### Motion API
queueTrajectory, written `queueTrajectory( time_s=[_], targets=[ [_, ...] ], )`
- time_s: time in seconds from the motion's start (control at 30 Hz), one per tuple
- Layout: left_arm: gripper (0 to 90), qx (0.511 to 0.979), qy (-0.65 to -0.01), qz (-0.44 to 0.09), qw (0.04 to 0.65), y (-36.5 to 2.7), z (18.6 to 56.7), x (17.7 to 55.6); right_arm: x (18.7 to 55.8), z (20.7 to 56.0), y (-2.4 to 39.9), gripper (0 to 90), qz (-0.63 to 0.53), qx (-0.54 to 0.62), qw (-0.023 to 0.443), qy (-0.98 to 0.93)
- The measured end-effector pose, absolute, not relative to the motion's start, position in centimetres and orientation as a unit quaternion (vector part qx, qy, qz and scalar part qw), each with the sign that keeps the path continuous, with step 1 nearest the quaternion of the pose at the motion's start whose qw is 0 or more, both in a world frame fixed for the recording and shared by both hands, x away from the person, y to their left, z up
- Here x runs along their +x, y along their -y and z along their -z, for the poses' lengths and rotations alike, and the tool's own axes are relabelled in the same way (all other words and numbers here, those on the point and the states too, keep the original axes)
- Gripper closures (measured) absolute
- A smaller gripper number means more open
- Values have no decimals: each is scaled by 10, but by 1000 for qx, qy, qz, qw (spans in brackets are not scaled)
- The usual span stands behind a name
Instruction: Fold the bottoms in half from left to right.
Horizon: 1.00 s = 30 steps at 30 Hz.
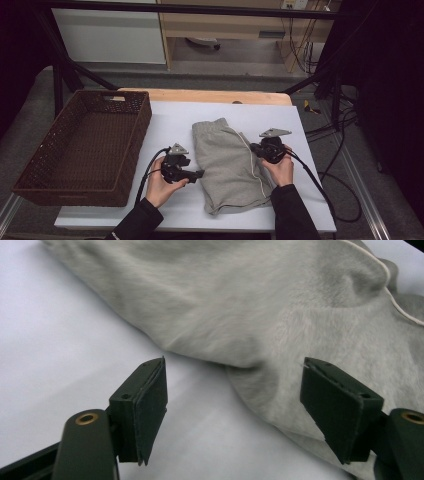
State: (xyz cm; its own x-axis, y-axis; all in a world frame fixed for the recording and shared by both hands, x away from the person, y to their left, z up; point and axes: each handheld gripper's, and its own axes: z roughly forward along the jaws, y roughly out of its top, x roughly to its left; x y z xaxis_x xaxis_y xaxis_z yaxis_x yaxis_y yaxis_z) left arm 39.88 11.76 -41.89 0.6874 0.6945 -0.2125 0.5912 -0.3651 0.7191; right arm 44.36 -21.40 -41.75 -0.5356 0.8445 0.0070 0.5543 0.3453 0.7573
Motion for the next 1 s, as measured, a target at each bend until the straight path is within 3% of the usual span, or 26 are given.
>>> queueTrajectory(
  time_s=[0.07,0.13,0.23,0.4,0.57,0.77,0.93,1.0],
  targets=[
    [260,822,-395,-65,404,-118,418,407,445,422,215,858,-364,440,189,-799],
    [257,819,-403,-73,401,-117,417,418,447,424,213,663,-369,438,188,-798],
    [260,810,-414,-77,408,-116,417,432,451,423,214,548,-390,435,188,-790],
    [307,801,-437,-92,399,-111,418,459,463,425,214,483,-392,436,179,-790],
    [379,803,-450,-104,377,-103,425,482,476,435,213,528,-389,441,163,-792],
    [539,791,-469,-88,384,-104,441,498,486,448,209,612,-379,434,147,-804],
    [752,788,-471,-78,388,-103,449,502,486,450,205,773,-383,425,140,-808],
    [843,792,-467,-75,387,-103,449,503,486,449,204,794,-380,423,140,-811]
  ],
)
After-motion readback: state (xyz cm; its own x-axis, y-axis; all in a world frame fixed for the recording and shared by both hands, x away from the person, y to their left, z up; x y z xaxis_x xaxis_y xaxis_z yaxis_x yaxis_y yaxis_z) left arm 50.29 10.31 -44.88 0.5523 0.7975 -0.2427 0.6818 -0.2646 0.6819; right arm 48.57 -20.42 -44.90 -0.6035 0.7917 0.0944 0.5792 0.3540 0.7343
